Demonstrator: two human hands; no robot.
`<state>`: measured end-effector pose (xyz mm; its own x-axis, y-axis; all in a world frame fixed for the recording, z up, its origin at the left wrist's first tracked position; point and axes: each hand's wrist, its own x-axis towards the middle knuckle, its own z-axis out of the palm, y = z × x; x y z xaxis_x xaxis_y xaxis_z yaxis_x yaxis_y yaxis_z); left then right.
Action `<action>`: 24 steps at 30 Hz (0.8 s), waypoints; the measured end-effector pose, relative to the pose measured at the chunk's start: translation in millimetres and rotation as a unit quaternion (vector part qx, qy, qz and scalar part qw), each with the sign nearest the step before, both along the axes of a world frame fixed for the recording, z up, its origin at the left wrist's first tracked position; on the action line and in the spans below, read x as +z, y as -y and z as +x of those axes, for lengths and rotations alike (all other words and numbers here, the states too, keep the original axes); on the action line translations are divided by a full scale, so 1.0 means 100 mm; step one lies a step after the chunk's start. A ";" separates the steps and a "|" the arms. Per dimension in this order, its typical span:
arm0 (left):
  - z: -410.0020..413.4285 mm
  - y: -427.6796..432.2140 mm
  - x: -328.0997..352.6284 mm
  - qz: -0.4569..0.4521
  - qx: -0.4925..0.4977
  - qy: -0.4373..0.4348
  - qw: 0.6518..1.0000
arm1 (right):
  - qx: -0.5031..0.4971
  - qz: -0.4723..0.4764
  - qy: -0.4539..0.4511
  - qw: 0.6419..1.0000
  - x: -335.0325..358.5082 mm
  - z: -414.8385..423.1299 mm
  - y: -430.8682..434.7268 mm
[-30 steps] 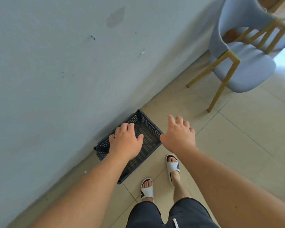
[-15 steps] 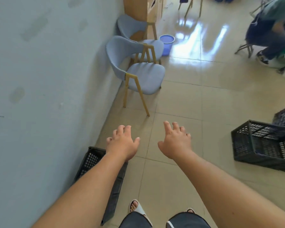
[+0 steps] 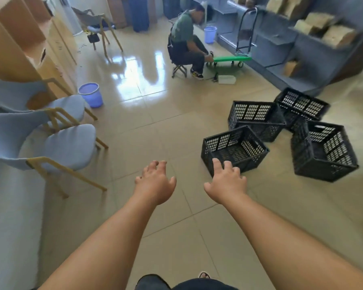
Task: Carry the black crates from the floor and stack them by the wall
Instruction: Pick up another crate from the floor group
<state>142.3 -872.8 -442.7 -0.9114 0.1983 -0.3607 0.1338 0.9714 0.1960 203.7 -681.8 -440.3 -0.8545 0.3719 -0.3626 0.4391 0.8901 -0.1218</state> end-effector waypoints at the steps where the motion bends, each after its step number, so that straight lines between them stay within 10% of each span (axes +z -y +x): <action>1: -0.05 -0.20 0.02 0.000 -0.022 -0.004 1.000 | -0.021 0.003 -0.003 1.000 0.01 0.00 -0.21; 24: -1.92 -3.99 -0.19 -0.010 -0.313 -0.020 0.949 | -0.286 0.017 0.028 0.958 -0.03 -0.88 -3.49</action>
<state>-49.7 -474.1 -461.7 -0.6296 0.6992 -0.3386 0.6936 0.7022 0.1604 115.3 -332.3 -443.8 -0.4882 0.7853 -0.3808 0.8605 0.5059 -0.0599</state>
